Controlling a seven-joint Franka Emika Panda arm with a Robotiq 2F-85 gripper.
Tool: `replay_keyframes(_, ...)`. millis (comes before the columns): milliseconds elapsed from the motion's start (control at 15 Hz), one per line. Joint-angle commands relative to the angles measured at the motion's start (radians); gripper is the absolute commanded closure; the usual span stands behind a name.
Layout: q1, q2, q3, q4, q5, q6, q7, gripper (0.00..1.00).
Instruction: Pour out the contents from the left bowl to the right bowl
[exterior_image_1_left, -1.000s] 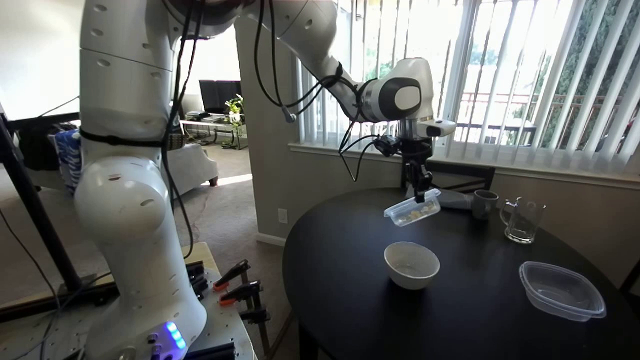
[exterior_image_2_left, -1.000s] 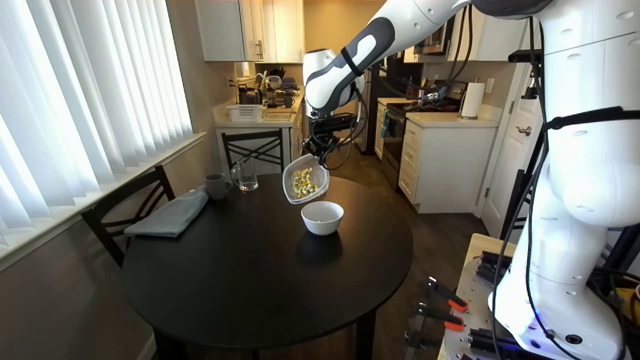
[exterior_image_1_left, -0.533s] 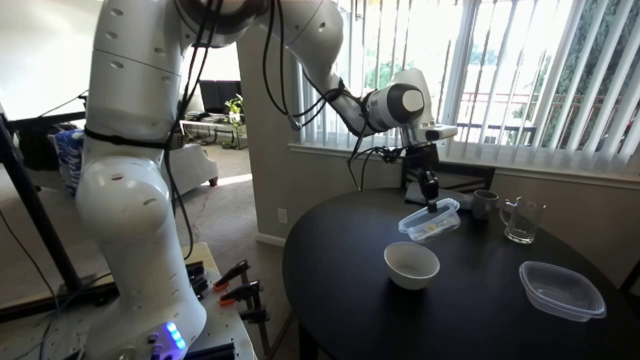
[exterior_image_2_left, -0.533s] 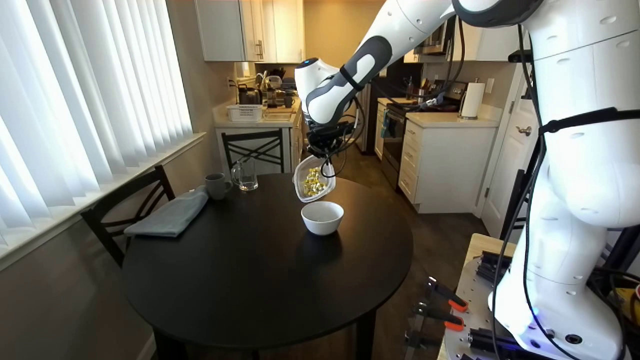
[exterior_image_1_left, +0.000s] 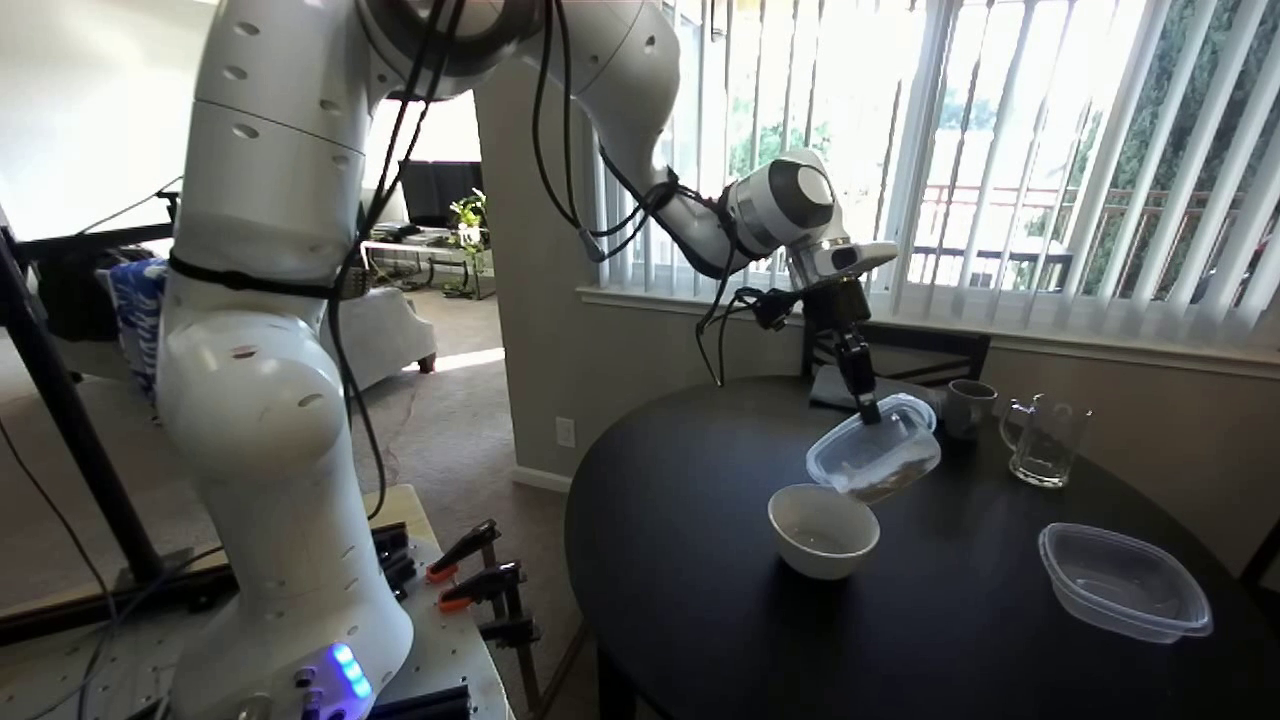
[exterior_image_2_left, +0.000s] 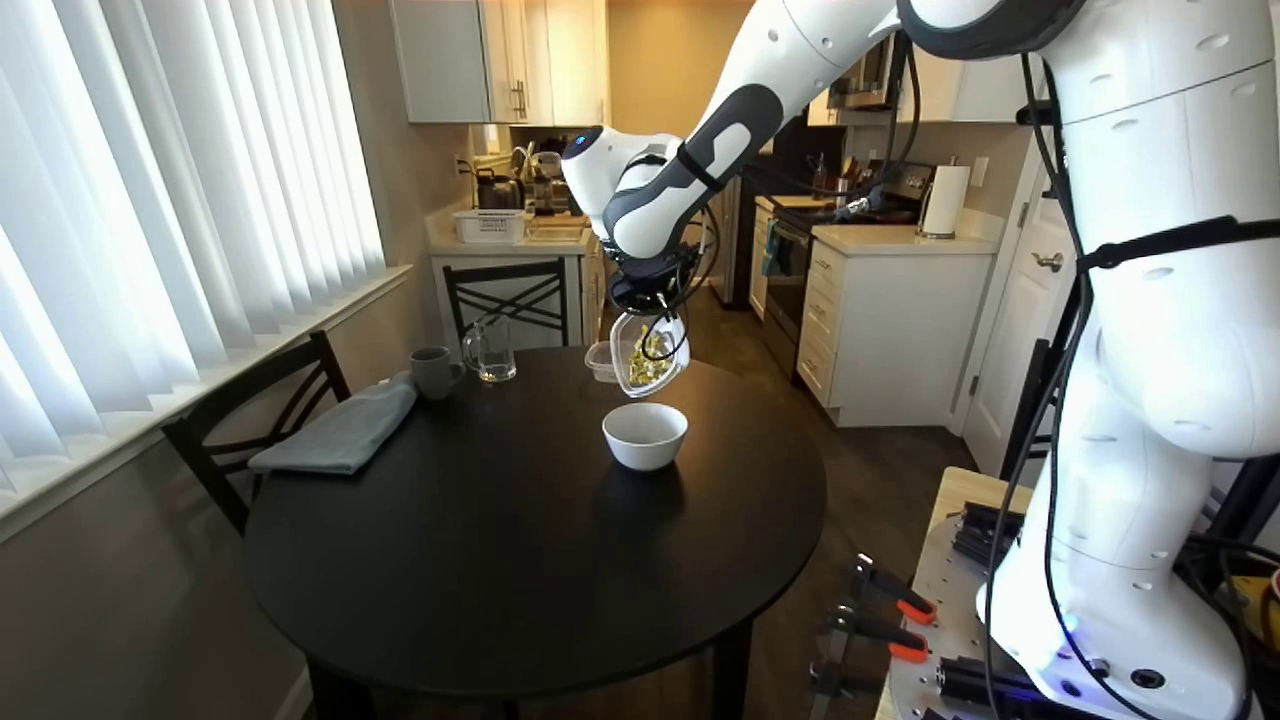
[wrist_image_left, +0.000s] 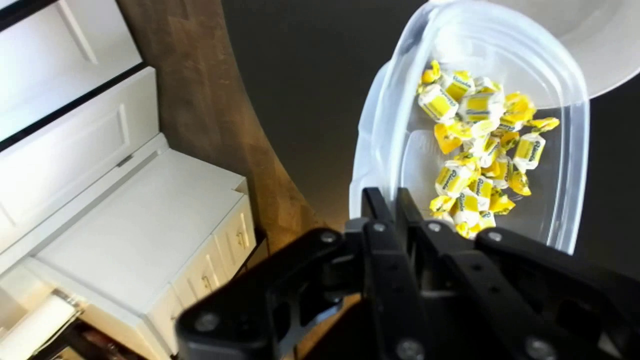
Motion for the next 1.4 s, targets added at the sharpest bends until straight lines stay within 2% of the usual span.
replay_keyframes(0, 0.005, 0.016, 0.013, 0.014, -0.106, -0.125, 0.085, 0.98)
replay_keyframes(400, -0.015, 0.038, 0.064, 0.017, -0.118, -0.189, 0.077, 0.98)
replay_keyframes(867, -0.007, 0.049, 0.072, 0.026, -0.135, -0.223, 0.096, 0.98)
replay_keyframes(1333, 0.001, 0.046, 0.091, 0.041, -0.244, -0.245, 0.209, 0.98)
